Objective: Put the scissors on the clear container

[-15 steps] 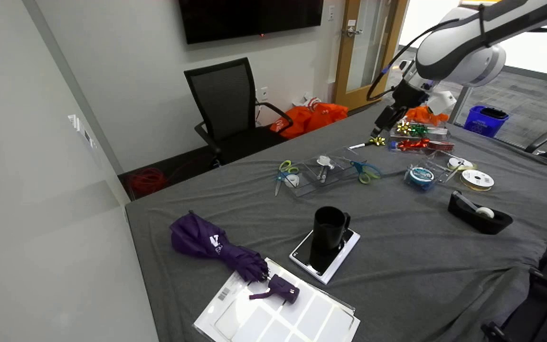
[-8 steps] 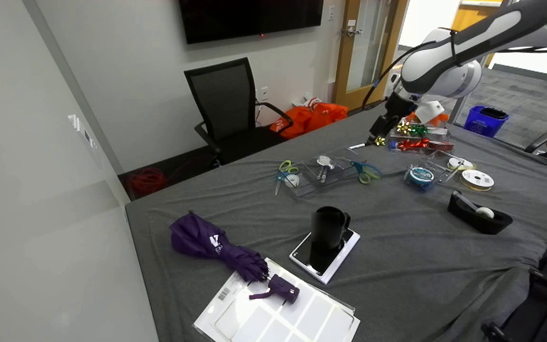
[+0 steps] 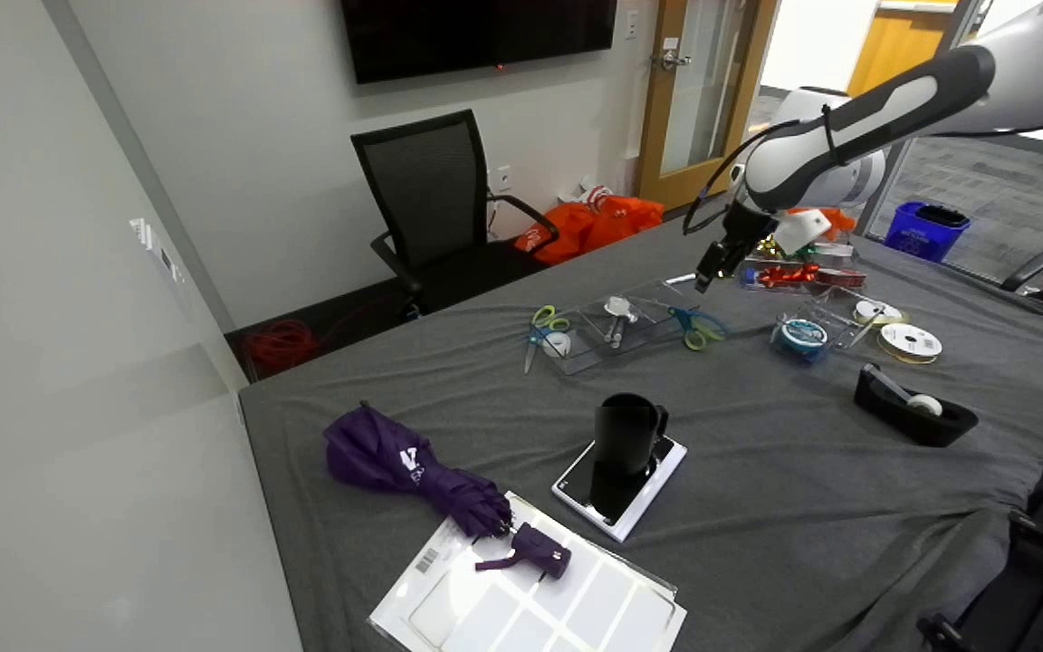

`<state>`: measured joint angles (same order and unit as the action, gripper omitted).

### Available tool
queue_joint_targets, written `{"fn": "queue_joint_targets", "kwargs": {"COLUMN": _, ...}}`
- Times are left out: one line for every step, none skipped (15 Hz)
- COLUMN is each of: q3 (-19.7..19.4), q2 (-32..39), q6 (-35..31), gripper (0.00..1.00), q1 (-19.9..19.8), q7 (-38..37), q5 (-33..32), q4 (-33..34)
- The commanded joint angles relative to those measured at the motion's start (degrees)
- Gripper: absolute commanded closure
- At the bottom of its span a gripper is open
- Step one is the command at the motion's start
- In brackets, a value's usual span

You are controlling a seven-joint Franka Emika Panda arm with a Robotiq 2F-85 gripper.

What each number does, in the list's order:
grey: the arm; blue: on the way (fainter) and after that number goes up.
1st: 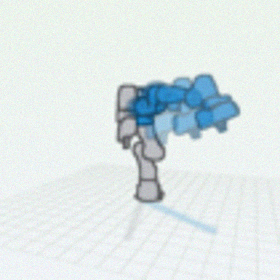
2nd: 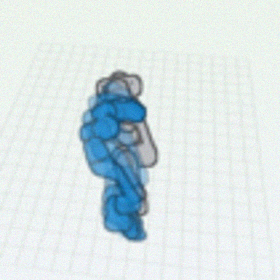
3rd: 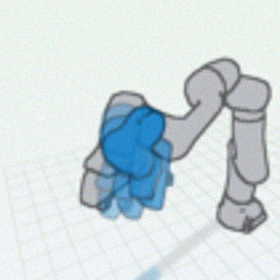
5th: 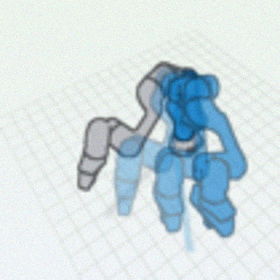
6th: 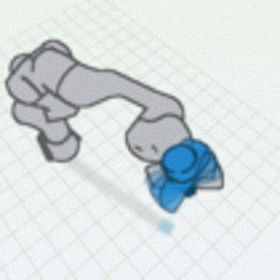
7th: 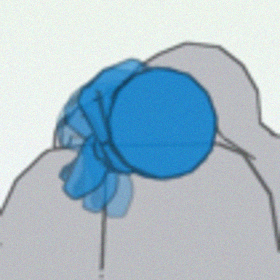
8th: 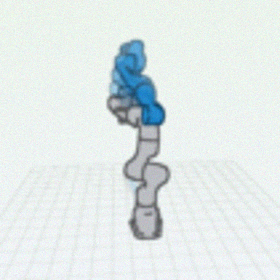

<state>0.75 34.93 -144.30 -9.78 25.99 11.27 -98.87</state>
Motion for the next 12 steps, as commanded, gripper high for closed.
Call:
{"fn": "queue_joint_targets", "kwargs": {"q3": 1.38, "q2": 0.61, "q6": -0.09, "gripper": 0.0, "q1": -1.22, "q7": -1.63, "q5": -1.89, "q4": 0.43}}
{"fn": "queue_joint_targets", "kwargs": {"q3": 1.36, "q2": 1.03, "q6": -0.12, "gripper": 0.0, "q1": -1.21, "q7": -1.9, "q5": -2.03, "q4": 0.8}}
{"fn": "queue_joint_targets", "kwargs": {"q3": 1.37, "q2": 1.28, "q6": -0.12, "gripper": 0.0, "q1": -1.21, "q7": -1.96, "q5": -2.04, "q4": 1.1}}
{"fn": "queue_joint_targets", "kwargs": {"q3": 1.37, "q2": 1.41, "q6": -0.12, "gripper": 0.0, "q1": -1.21, "q7": -1.98, "q5": -2.05, "q4": 1.3}}
{"fn": "queue_joint_targets", "kwargs": {"q3": 1.37, "q2": 1.42, "q6": -0.12, "gripper": 0.0, "q1": -1.21, "q7": -1.98, "q5": -2.05, "q4": 1.38}}
{"fn": "queue_joint_targets", "kwargs": {"q3": 1.29, "q2": 1.71, "q6": -0.05, "gripper": 0.0, "q1": -1.2, "q7": -1.95, "q5": -2.22, "q4": 1.59}}
{"fn": "queue_joint_targets", "kwargs": {"q3": 1.18, "q2": 2.3, "q6": -0.04, "gripper": 0.0, "q1": -1.19, "q7": -2.02, "q5": -2.42, "q4": 1.85}}
{"fn": "queue_joint_targets", "kwargs": {"q3": 1.14, "q2": 2.54, "q6": 0.22, "gripper": 0.0, "q1": -1.17, "q7": -2.11, "q5": -2.55, "q4": 1.98}}
{"fn": "queue_joint_targets", "kwargs": {"q3": 1.26, "q2": 3.01, "q6": 0.01, "gripper": 0.0, "q1": -1.26, "q7": -1.87, "q5": -2.57, "q4": 2.0}}
{"fn": "queue_joint_targets", "kwargs": {"q3": 1.32, "q2": 3.28, "q6": -0.21, "gripper": 0.0, "q1": -1.29, "q7": -1.78, "q5": -2.61, "q4": 1.98}}
{"fn": "queue_joint_targets", "kwargs": {"q3": 1.37, "q2": 3.7, "q6": -0.29, "gripper": 0.0, "q1": -1.27, "q7": -1.78, "q5": -2.69, "q4": 2.07}}
{"fn": "queue_joint_targets", "kwargs": {"q3": 1.42, "q2": 4.03, "q6": -0.16, "gripper": 0.0, "q1": -1.29, "q7": -1.78, "q5": -2.77, "q4": 2.18}}
